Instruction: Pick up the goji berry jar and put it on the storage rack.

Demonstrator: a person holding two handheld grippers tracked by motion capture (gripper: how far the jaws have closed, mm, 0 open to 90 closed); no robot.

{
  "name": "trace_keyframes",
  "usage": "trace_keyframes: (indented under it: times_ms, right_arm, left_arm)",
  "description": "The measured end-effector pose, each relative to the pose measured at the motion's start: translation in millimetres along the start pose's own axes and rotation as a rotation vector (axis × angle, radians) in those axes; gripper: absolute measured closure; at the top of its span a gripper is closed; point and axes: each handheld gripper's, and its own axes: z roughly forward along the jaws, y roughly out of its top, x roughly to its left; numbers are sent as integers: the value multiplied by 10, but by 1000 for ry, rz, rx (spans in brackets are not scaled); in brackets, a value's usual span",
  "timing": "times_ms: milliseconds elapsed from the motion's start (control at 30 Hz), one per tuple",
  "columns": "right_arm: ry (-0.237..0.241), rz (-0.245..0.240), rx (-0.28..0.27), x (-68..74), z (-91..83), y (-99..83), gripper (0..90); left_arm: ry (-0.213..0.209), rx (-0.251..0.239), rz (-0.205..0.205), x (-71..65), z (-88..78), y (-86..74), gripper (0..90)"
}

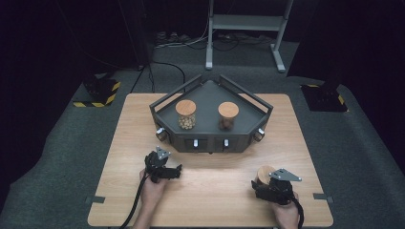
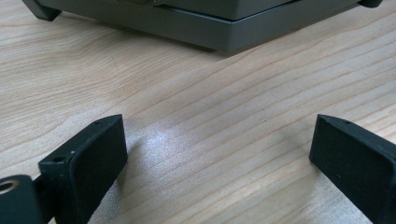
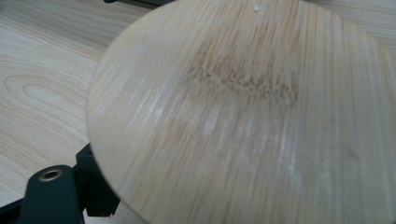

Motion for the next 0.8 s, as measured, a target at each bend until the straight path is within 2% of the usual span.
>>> trace_keyframes:
  times_ms: [333,800]
  right_arm:
    - [-12,14,3,-2,36,-40,205]
    - [-34,10,-6,3,72,-93,242]
  left_arm:
    - [0,0,0,0,0,0,42]
    - [1,0,0,-1,0,0,42]
